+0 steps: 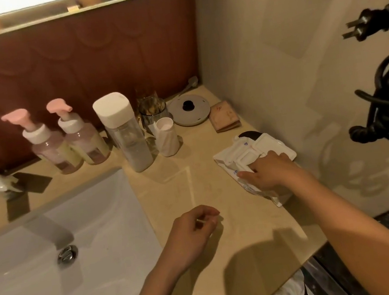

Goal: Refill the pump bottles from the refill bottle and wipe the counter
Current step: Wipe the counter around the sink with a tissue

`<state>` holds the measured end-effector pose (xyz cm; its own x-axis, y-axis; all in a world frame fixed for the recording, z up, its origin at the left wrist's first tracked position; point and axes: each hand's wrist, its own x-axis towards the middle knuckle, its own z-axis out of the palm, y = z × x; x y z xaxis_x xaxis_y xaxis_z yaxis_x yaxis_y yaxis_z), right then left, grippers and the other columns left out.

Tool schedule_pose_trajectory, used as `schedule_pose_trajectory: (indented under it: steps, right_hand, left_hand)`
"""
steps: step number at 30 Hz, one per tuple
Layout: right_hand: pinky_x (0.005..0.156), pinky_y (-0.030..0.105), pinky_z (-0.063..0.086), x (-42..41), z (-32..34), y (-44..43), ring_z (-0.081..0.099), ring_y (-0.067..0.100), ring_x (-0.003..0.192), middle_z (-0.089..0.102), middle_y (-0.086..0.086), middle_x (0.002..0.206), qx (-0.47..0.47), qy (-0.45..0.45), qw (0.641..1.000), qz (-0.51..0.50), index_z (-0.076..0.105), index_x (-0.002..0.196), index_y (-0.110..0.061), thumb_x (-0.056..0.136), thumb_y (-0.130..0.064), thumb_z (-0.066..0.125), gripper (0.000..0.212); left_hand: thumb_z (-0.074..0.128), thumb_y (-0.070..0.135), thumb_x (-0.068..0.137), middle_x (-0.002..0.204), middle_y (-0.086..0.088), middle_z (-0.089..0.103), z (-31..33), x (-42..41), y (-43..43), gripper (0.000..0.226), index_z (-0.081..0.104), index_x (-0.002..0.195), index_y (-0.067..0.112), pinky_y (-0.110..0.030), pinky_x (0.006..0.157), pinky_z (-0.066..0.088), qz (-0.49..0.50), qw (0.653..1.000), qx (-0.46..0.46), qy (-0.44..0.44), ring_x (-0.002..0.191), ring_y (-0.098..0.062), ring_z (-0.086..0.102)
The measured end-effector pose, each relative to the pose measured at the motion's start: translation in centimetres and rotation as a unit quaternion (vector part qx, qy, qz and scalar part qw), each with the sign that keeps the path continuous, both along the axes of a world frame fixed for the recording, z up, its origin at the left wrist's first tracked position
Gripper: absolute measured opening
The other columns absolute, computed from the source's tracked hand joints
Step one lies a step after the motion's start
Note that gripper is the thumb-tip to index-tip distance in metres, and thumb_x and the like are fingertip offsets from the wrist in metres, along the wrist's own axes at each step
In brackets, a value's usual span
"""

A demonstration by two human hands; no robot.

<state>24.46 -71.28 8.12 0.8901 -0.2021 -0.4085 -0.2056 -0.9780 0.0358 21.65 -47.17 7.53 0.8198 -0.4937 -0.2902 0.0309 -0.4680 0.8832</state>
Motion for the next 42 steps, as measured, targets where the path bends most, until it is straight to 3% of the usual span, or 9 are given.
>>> schedule_pose_trajectory:
  steps: [10,15,22,27,30,32,34,38,42]
  right_hand:
    - [0.081,0.037,0.030,-0.7,-0.1,0.4,0.035,0.028,0.116,0.053,0.010,0.127,0.037,-0.013,0.999,-0.015,0.052,0.124,-0.019,0.094,-0.060,0.025,0.058]
    - [0.095,0.041,0.034,-0.5,1.0,-0.6,0.032,0.030,0.124,0.049,0.001,0.136,-0.028,0.066,0.995,0.065,0.047,0.133,-0.030,0.092,-0.064,0.022,0.058]
    - [0.094,0.037,0.031,-0.7,2.4,0.5,0.038,0.025,0.118,0.053,0.006,0.128,-0.039,0.098,0.991,0.080,0.054,0.126,-0.022,0.094,-0.059,0.025,0.057]
    - [0.097,0.037,0.029,-0.7,2.1,1.2,0.038,0.030,0.121,0.048,0.014,0.135,0.006,0.142,0.989,0.049,0.052,0.127,-0.006,0.096,-0.057,0.022,0.066]
    - [0.088,0.037,0.033,-1.0,1.0,0.7,0.045,0.027,0.099,0.059,0.013,0.112,0.064,0.081,0.994,0.032,0.060,0.090,-0.018,0.096,-0.056,0.028,0.050]
    - [0.077,0.033,0.032,-1.5,0.7,0.4,0.039,0.022,0.084,0.053,0.001,0.076,0.124,0.034,0.992,0.015,0.040,0.062,-0.031,0.095,-0.051,0.035,0.040]
    - [0.072,0.029,0.031,-2.4,0.8,0.4,0.038,0.019,0.078,0.041,-0.008,0.063,0.180,0.000,0.984,0.009,0.039,0.058,-0.032,0.097,-0.037,0.040,0.039]
    - [0.065,0.023,0.037,-3.9,-0.2,0.2,0.054,0.026,0.074,0.058,0.005,0.071,0.332,-0.118,0.934,-0.061,0.066,0.073,-0.006,0.088,-0.004,0.048,0.024]
    - [0.063,0.028,0.045,-5.1,-1.8,0.6,0.062,0.016,0.071,0.068,0.003,0.070,0.408,-0.257,0.851,-0.207,0.071,0.073,-0.011,0.083,-0.007,0.059,0.017]
  left_hand:
    - [0.058,0.020,0.091,0.093,0.005,0.068,-0.3,-0.4,0.6,0.014,0.067,0.095,0.030,-0.023,0.074,0.047,0.006,1.000,-0.010,-0.001,0.085,-0.013,0.062]
    - [0.058,0.021,0.091,0.093,0.008,0.068,-0.3,-0.7,0.8,0.015,0.066,0.094,0.033,-0.021,0.076,0.047,0.003,1.000,-0.014,-0.002,0.085,-0.011,0.062]
    - [0.057,0.021,0.091,0.094,0.012,0.067,0.0,-0.8,0.4,0.014,0.066,0.097,0.030,-0.013,0.073,0.045,-0.011,1.000,-0.015,-0.003,0.087,-0.009,0.062]
    - [0.054,0.024,0.093,0.133,0.006,0.051,0.9,0.3,-2.1,0.033,0.055,0.126,0.023,-0.015,0.094,0.034,-0.097,0.989,0.053,-0.102,0.121,-0.010,0.047]
    - [0.054,0.026,0.093,0.154,0.001,0.025,1.2,1.2,-4.7,0.050,0.039,0.141,0.022,-0.023,0.111,0.017,-0.175,0.962,0.111,-0.181,0.141,-0.016,0.020]
    - [0.053,0.025,0.093,0.157,-0.003,0.016,1.1,1.5,-6.3,0.054,0.034,0.143,0.021,-0.030,0.115,0.014,-0.204,0.947,0.144,-0.204,0.144,-0.020,0.010]
    - [0.053,0.021,0.091,0.154,-0.009,0.021,0.8,1.8,-7.5,0.050,0.038,0.138,0.016,-0.035,0.114,0.018,-0.212,0.939,0.159,-0.220,0.143,-0.025,0.014]
    - [0.054,0.015,0.085,0.128,-0.011,0.047,0.3,2.0,-8.7,0.040,0.045,0.124,0.009,-0.040,0.100,0.032,-0.227,0.934,0.161,-0.224,0.118,-0.030,0.038]
    - [0.053,0.017,0.088,0.137,-0.011,0.042,-0.2,2.0,-9.2,0.043,0.044,0.129,0.011,-0.031,0.112,0.014,-0.237,0.921,0.179,-0.250,0.128,-0.028,0.031]
